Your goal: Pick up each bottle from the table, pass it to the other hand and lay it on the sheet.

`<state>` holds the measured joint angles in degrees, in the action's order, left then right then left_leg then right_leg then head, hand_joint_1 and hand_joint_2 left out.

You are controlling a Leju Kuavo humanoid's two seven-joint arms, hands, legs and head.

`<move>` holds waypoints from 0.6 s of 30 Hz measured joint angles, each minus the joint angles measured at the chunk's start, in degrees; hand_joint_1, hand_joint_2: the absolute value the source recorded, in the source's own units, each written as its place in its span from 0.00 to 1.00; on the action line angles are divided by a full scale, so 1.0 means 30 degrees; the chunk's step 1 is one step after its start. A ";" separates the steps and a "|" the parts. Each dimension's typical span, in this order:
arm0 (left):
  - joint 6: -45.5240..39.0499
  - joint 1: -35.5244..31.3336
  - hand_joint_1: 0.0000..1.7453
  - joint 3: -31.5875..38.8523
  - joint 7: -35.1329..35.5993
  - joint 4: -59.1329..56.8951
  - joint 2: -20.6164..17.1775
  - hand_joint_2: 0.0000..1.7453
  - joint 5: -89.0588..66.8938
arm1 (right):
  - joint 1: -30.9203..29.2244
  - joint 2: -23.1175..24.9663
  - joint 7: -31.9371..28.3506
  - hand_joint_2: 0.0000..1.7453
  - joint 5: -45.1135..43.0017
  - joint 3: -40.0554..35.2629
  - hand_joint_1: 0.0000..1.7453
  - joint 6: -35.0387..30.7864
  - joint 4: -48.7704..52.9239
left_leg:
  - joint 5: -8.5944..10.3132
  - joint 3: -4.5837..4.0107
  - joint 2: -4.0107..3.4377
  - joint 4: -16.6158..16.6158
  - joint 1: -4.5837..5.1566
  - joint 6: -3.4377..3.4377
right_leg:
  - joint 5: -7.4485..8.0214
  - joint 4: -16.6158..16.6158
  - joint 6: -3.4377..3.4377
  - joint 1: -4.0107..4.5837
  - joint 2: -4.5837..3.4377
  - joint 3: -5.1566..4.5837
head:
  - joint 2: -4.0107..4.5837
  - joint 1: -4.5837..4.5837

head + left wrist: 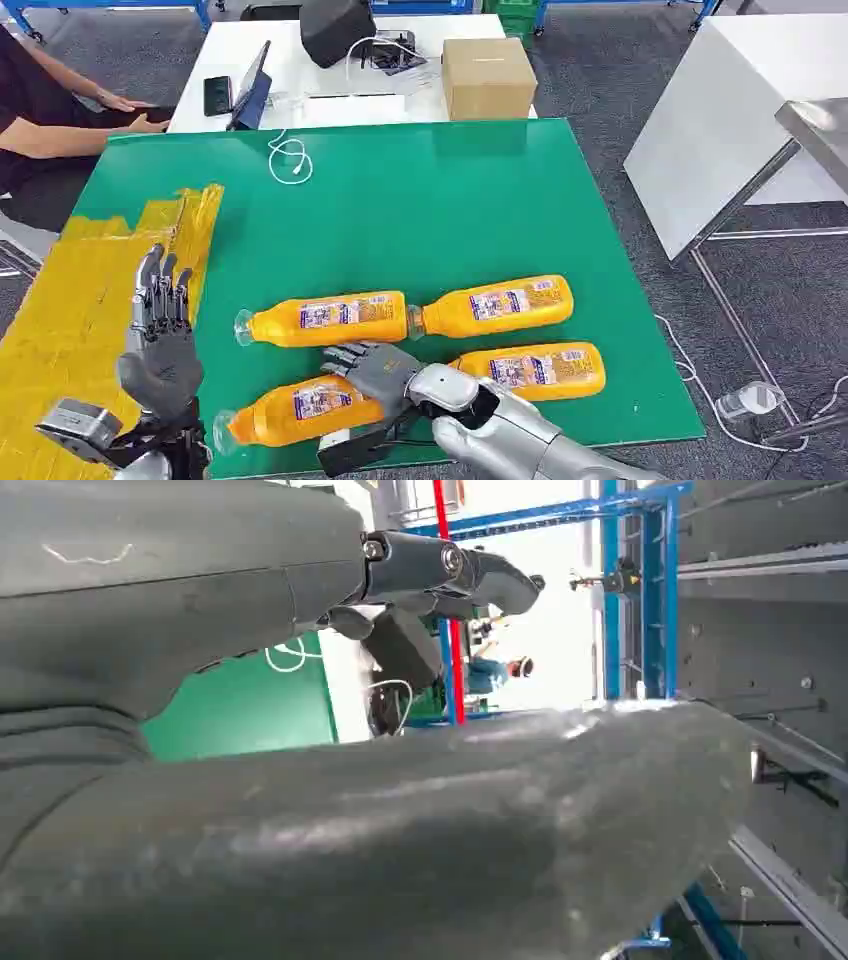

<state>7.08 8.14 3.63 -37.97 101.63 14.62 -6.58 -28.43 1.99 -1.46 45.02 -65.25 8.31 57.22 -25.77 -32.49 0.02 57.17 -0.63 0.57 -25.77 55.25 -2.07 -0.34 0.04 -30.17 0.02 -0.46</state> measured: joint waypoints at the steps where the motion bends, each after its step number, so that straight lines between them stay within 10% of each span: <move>1: 0.0021 0.0000 0.00 0.0021 0.0000 0.0000 0.0000 0.00 0.0022 | -0.0165 -0.0050 -0.0036 1.00 -0.0187 -0.0209 1.00 0.0455 -0.0044 | 0.0000 0.0010 0.0000 0.0000 0.0000 0.0000 | 0.0000 0.0000 0.0000 0.0000 0.0000 0.0004 | 0.0000 0.0000; 18: -0.3158 -0.0064 0.00 0.0224 -0.0516 0.0101 0.0356 0.00 0.1878 | -0.3204 -0.0794 -0.0547 1.00 -0.3036 -0.4523 1.00 0.2906 -0.1194 | 0.0005 0.0092 -0.0005 0.0000 0.0003 -0.0003 | 0.0000 -0.0002 -0.0001 -0.0011 -0.0006 0.0081 | 0.0000 -0.0007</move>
<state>-2.39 7.95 4.30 -39.51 101.94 15.69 -0.95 -38.04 -0.39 -3.11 35.91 -78.81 17.03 53.64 -25.76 -32.22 0.00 57.17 -0.63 0.56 -25.77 55.24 -2.07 -0.37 0.02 -29.93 0.02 -0.48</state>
